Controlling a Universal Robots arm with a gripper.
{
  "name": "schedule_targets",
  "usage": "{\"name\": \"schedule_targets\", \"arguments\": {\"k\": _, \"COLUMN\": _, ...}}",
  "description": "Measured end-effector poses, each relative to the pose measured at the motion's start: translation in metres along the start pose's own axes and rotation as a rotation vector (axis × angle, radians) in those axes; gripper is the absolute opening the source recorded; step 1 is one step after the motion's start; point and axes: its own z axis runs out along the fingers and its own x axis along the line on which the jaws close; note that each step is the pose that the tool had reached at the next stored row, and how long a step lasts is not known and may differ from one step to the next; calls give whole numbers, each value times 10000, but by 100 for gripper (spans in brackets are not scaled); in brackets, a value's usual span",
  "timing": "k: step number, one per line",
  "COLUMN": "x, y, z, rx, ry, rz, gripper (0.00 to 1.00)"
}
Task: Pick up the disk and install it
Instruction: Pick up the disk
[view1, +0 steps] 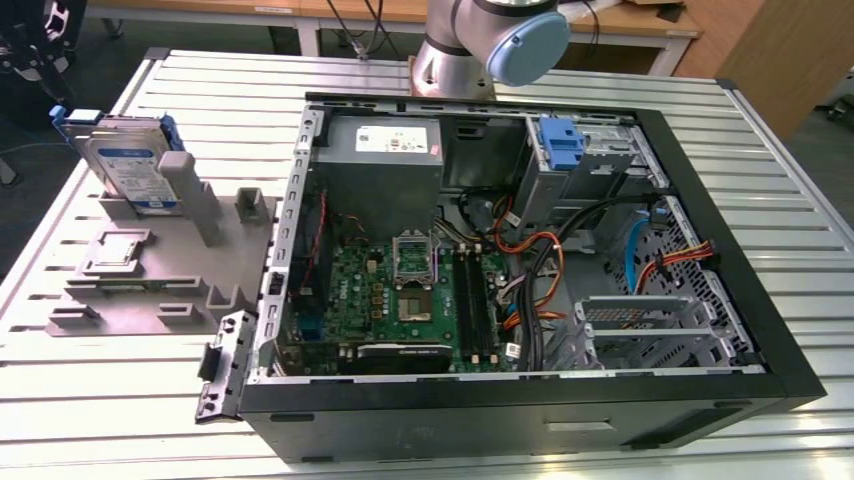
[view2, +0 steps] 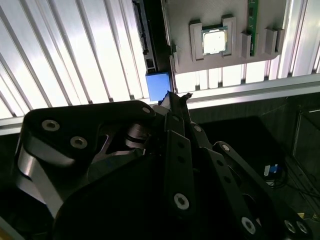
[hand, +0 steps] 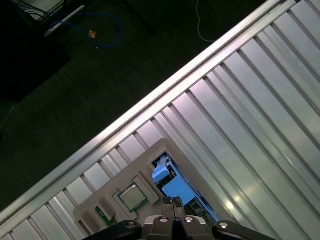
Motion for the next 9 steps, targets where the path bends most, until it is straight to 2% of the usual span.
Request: {"name": "schedule_targets", "arguments": {"k": 9, "x": 0, "y": 0, "z": 0, "rx": 0, "ry": 5, "rz": -118, "gripper": 10}}
